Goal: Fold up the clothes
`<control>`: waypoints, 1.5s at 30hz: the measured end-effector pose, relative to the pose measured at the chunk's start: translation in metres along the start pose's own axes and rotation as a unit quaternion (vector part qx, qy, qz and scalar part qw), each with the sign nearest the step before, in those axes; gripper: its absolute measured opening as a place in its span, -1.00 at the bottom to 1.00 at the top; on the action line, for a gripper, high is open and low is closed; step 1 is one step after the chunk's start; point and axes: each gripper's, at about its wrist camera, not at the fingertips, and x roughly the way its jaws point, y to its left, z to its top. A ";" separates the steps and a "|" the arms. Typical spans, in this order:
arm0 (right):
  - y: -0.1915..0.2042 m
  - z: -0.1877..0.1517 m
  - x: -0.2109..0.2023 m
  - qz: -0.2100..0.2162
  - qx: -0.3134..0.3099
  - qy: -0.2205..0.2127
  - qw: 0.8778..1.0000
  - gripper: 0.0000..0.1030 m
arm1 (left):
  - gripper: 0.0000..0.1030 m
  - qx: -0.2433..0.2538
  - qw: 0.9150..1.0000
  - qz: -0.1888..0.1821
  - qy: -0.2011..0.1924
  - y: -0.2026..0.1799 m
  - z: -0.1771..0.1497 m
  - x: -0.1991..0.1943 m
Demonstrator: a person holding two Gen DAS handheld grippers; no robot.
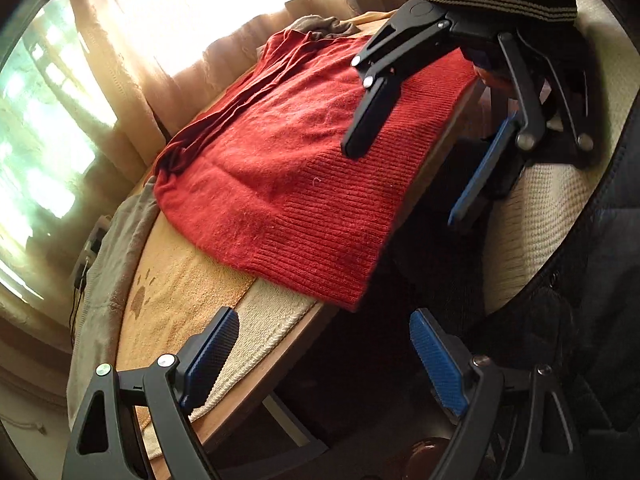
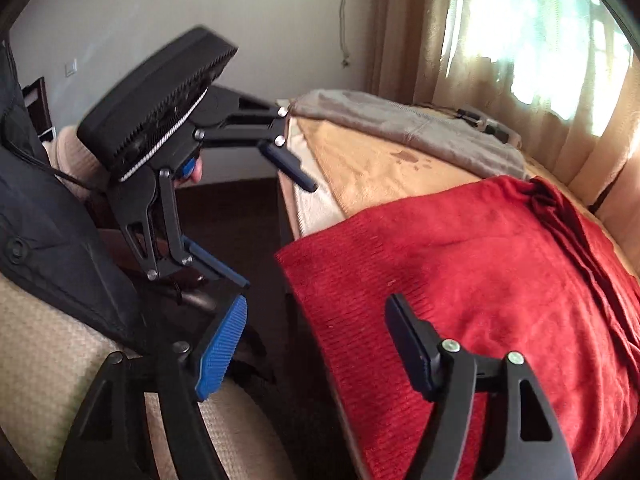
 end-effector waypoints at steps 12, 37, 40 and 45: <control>0.033 -0.002 0.047 -0.125 -0.144 0.022 0.981 0.18 | 0.74 -0.033 0.999 -0.003 -0.032 0.003 -0.016 -0.008; -0.048 0.018 0.002 0.021 0.160 -0.025 0.987 -0.88 | 0.71 -0.021 0.995 0.012 -0.092 0.045 0.037 -0.008; -0.050 0.018 -0.003 0.015 0.159 -0.031 0.987 -0.88 | 0.35 0.018 0.996 0.022 -0.085 0.042 0.045 0.000; -0.052 0.019 -0.011 0.009 0.156 -0.038 0.987 -0.88 | -0.42 0.068 0.995 -0.016 -0.070 0.036 0.054 0.014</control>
